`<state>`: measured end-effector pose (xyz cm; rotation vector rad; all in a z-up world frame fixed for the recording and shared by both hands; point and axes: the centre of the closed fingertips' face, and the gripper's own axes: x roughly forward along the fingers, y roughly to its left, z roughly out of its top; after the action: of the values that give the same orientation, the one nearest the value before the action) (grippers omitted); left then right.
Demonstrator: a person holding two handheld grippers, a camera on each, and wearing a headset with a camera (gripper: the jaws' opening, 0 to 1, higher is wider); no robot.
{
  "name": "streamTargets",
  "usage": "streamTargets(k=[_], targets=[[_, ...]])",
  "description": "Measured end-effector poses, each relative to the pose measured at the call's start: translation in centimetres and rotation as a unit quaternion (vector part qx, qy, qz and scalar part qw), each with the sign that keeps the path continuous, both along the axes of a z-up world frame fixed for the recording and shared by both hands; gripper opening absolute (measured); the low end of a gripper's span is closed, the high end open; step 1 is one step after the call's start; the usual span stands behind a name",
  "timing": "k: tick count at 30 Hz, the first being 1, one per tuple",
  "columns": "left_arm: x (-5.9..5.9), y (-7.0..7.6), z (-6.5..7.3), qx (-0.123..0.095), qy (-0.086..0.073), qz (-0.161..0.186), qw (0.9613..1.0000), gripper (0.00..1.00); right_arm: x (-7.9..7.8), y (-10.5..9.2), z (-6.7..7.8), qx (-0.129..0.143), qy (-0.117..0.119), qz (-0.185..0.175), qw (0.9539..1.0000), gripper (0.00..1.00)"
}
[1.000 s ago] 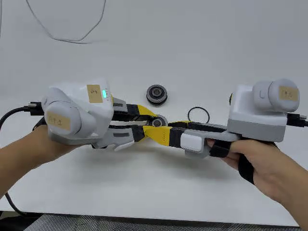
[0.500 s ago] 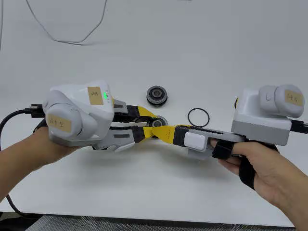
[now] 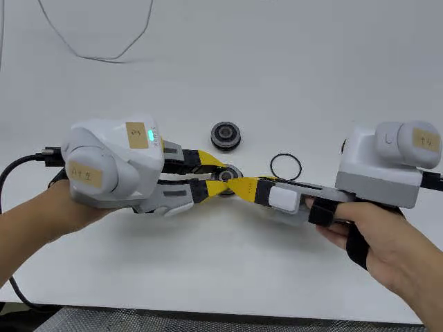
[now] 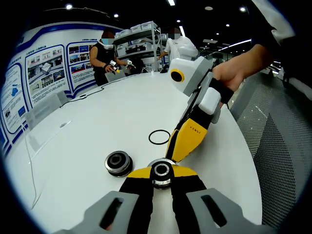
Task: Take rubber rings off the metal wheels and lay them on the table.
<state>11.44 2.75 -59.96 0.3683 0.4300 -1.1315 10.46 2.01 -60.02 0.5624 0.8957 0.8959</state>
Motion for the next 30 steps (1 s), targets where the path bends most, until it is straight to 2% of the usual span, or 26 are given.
streamTargets(k=[13,30], targets=[[-0.02,0.05,0.03,0.0,0.0,-0.001,1.0,0.13,0.76,-0.45,-0.92,-0.014,0.02,-0.024,0.9994,0.06],[-0.11,0.01,0.12,0.001,-0.001,-0.001,1.0,0.13,0.83,-0.56,-0.79,-0.028,0.019,-0.024,0.9991,0.04]])
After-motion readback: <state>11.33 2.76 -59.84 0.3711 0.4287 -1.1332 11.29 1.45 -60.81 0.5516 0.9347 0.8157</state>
